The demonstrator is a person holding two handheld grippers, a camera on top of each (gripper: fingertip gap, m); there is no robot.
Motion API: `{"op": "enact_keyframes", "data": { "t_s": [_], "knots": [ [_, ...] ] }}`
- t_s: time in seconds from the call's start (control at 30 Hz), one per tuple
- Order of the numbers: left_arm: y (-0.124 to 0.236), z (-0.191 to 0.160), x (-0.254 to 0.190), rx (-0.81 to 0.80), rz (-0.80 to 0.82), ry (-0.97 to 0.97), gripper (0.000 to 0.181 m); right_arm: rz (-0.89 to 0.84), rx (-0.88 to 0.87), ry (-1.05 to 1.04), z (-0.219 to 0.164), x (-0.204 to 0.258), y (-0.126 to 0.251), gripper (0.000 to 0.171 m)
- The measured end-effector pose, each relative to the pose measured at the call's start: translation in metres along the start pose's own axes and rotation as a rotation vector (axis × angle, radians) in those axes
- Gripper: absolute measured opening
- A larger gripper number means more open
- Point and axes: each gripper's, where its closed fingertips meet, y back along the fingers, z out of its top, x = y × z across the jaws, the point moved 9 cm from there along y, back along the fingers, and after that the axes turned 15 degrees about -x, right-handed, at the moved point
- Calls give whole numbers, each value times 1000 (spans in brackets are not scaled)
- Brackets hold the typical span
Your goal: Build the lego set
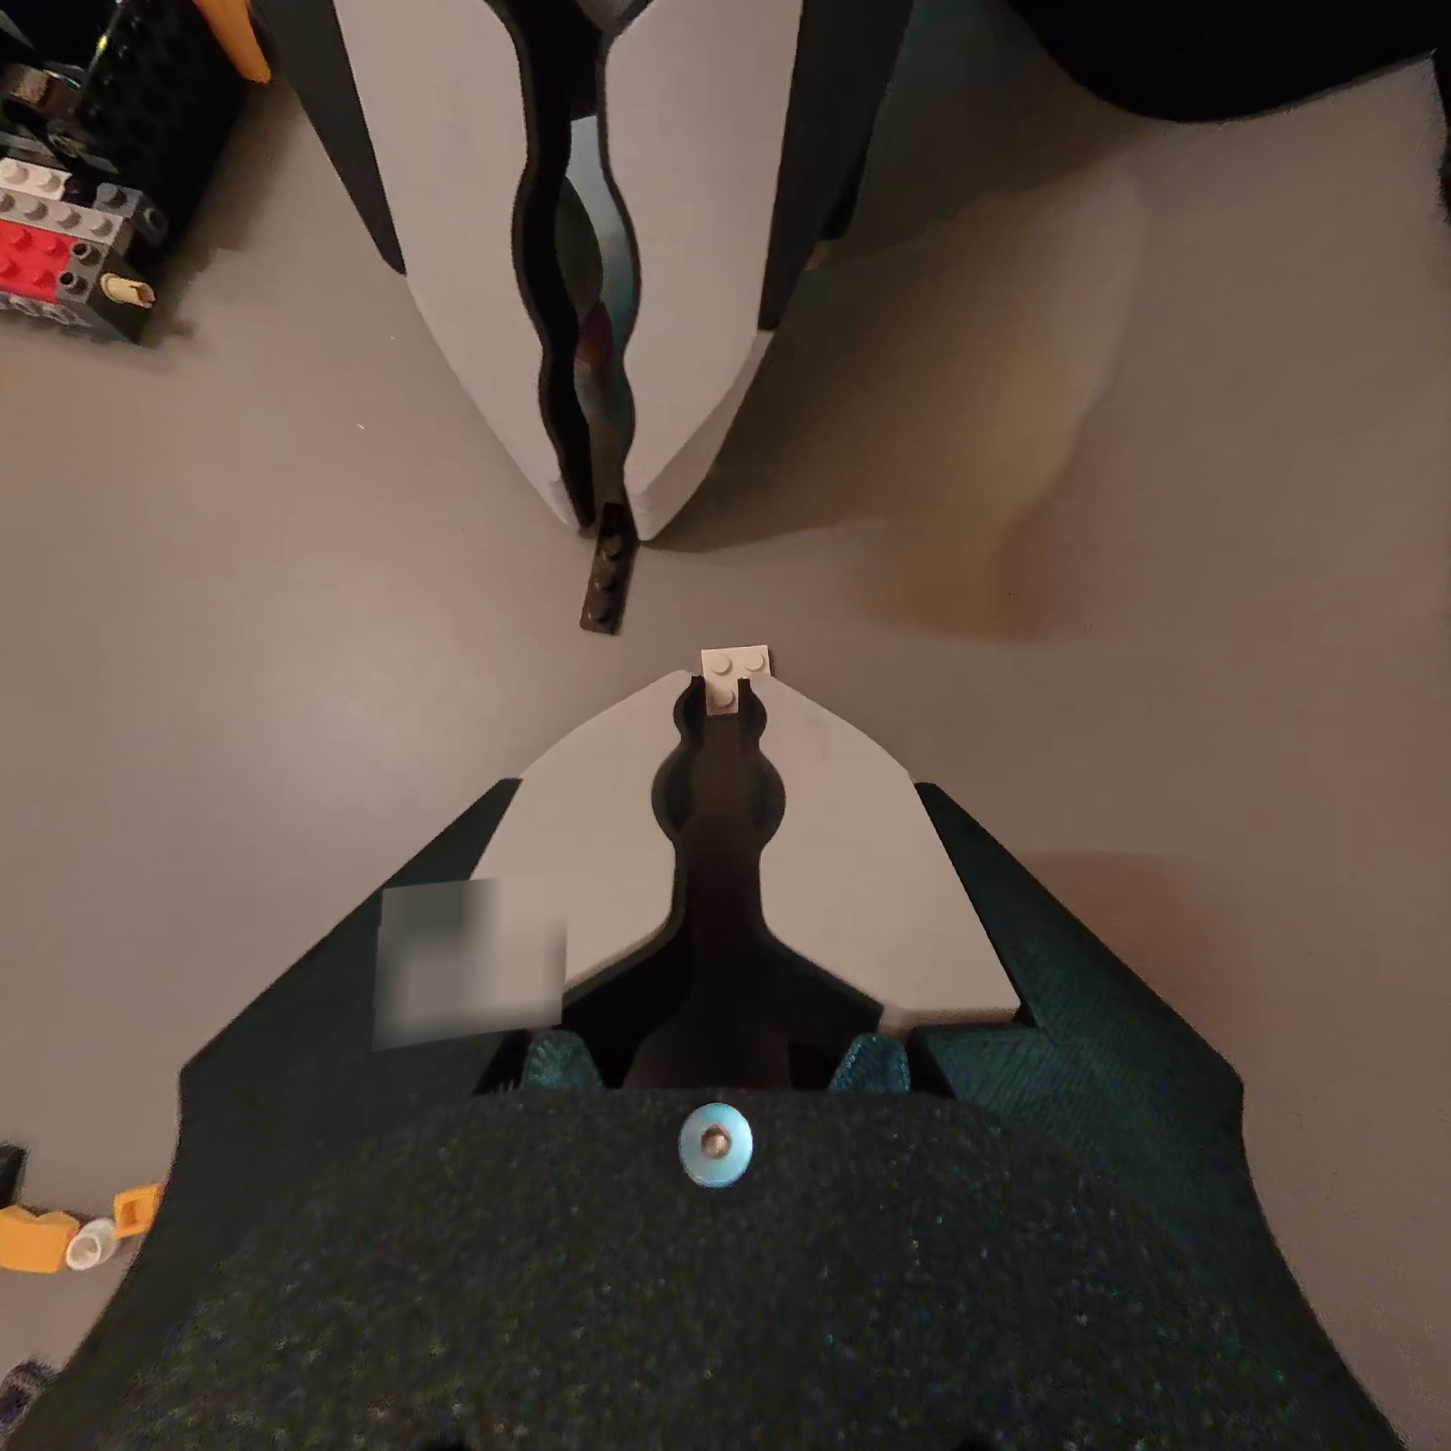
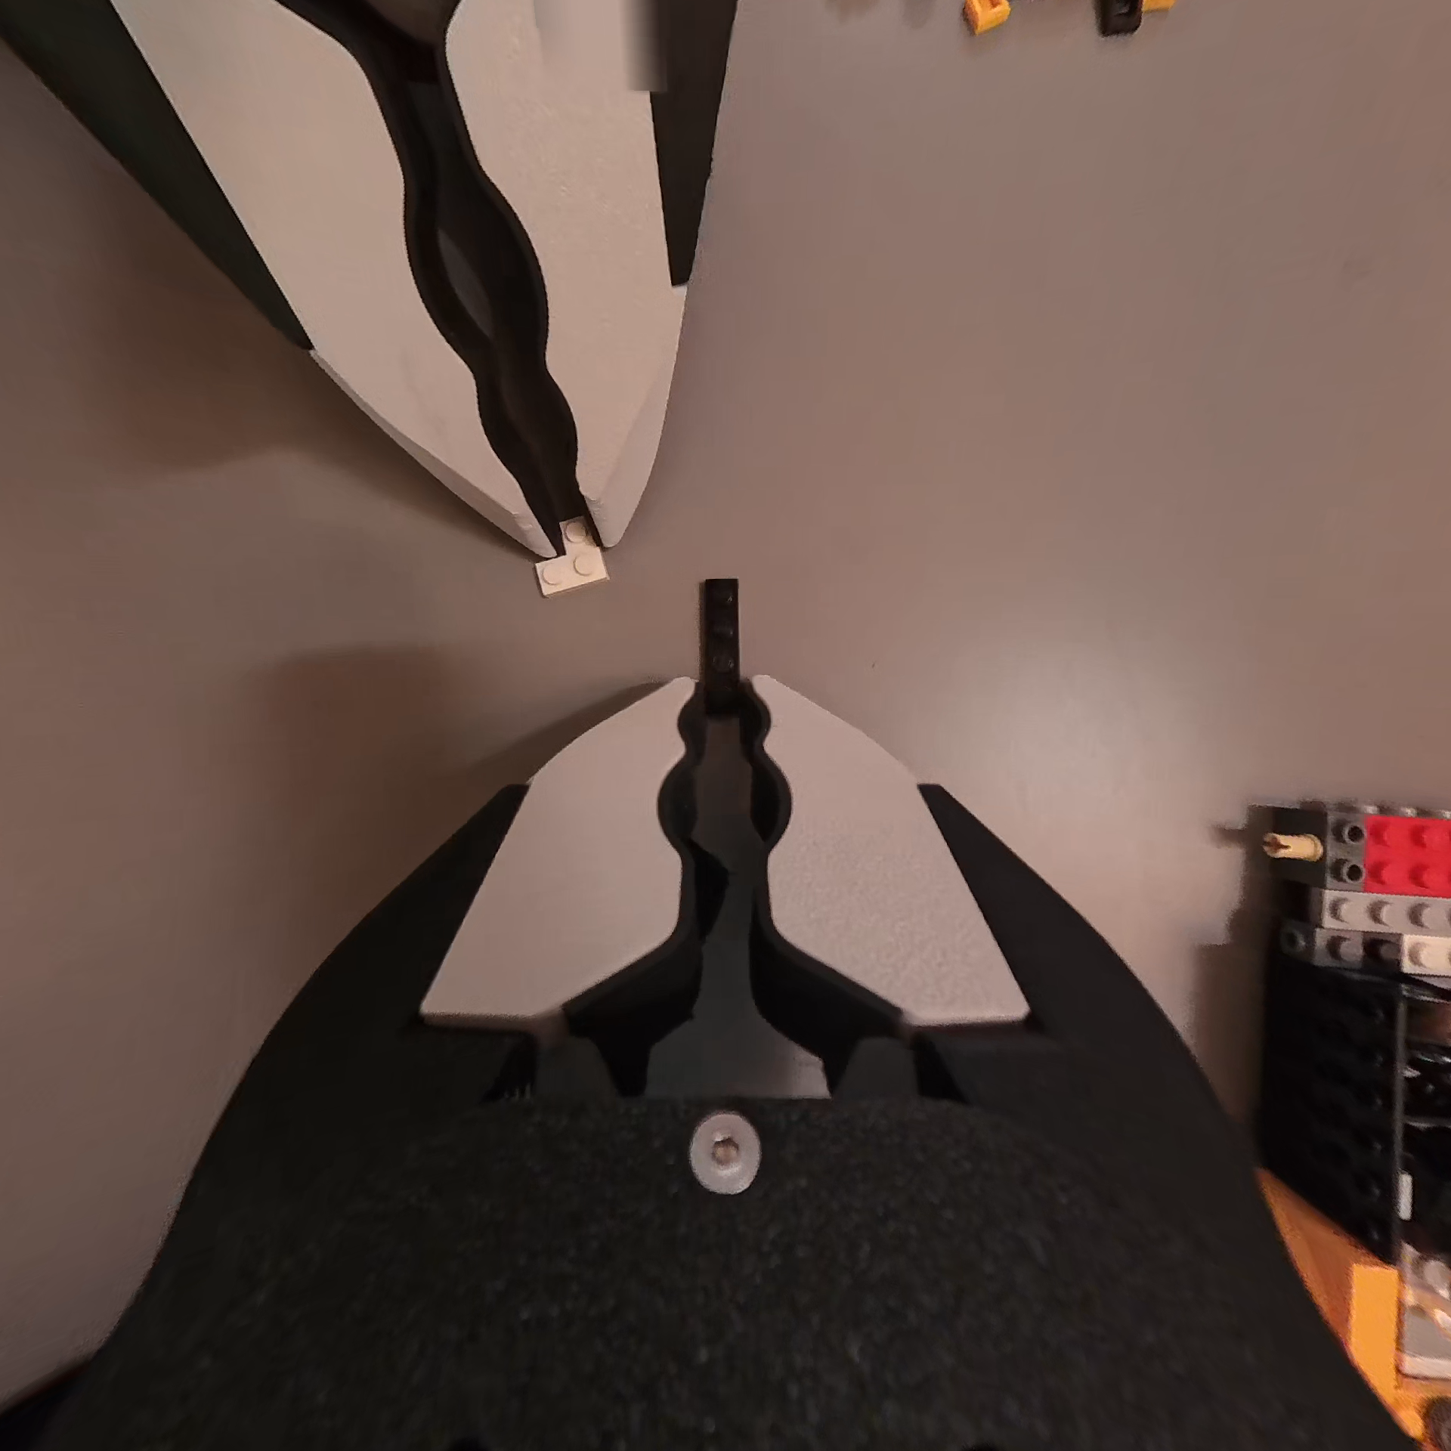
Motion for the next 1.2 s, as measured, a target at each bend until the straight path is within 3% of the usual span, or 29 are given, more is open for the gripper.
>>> {"op": "enact_keyframes", "data": {
  "t_s": [0.37, 0.5, 0.63, 0.73, 0.87, 1.0, 1.07, 1.2],
  "knots": [
    [4, -3, 2, 6, 17, 9, 8, 76, 44, 128, -1, 9, 4, 9],
    [4, -3, 2, 4, 11, 15, 18, 73, 37, 129, -1, 9, 5, 14],
    [10, 4, 4, -34, 20, 21, 24, 55, -45, 116, 5, 8, 16, 19],
    [32, 20, 10, -103, 118, -12, 24, -4, -198, 83, 15, 0, 29, 19],
    [109, 49, 20, -229, 401, -69, 20, -132, -452, 35, 27, -15, 44, 19],
    [230, 41, 32, -206, 787, -28, 11, -242, -580, -17, 27, -28, 55, 19],
    [292, 18, 39, -59, 927, 104, 10, -268, -597, -34, 25, -33, 57, 19],
    [375, -55, 62, 403, 947, 456, 11, -267, -603, -73, 22, -39, 54, 18]
  ]
}}
